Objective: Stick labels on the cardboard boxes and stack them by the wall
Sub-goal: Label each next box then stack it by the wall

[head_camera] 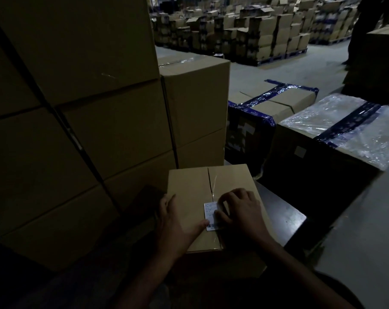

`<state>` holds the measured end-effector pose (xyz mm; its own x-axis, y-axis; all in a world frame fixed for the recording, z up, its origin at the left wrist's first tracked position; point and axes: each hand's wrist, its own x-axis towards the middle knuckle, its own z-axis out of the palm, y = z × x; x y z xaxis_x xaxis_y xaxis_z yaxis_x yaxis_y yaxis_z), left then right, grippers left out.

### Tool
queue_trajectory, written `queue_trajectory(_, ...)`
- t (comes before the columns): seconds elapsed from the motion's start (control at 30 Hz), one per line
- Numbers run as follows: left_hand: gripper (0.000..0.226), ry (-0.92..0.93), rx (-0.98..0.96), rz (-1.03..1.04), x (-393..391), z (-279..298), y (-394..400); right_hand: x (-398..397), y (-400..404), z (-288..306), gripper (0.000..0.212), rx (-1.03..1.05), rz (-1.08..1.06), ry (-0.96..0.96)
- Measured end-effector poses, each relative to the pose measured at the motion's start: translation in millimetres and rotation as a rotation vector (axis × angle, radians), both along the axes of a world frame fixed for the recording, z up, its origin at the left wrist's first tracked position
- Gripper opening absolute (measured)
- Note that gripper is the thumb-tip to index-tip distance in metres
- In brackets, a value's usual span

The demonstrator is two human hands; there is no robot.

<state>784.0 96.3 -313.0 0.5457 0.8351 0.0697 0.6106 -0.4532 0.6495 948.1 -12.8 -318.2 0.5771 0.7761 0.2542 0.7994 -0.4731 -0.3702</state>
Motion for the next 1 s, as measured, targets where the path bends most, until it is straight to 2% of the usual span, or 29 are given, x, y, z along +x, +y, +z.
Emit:
queue_trajectory(0.13,0.112,-0.030,0.013,0.003,-2,-1,-1,3,0,-1,0.028,0.017,-0.003,0.041)
queue_trajectory(0.23,0.112,-0.042,-0.006,0.004,-2,-2,-1,4,-1,-2,0.038,-0.023,0.017,0.024)
queue_trajectory(0.37,0.109,-0.043,-0.005,0.008,-2,-4,0,3,1,2,0.026,-0.001,0.016,0.050)
queue_trajectory(0.43,0.100,-0.066,-0.024,0.014,-2,-5,0,4,-3,2,0.028,0.024,0.010,0.113)
queue_trajectory(0.5,0.089,-0.113,-0.066,0.035,-2,-9,3,-2,-13,0,0.032,0.042,-0.029,0.110)
queue_trajectory(0.63,0.081,-0.228,-0.251,0.114,-3,-17,-4,-37,-34,-5,0.025,0.122,-0.171,0.050)
queue_trajectory(0.73,0.077,-0.313,-0.260,0.185,-2,-21,-33,-39,-37,-4,0.035,0.123,-0.201,0.017)
queue_trajectory(0.87,0.073,-0.365,-0.274,0.327,-1,-20,-77,-5,-36,1,0.038,0.063,-0.045,-0.042)
queue_trajectory(1.0,0.089,-0.365,-0.294,0.378,0,-22,-87,32,-37,7,0.040,0.010,0.103,0.036)
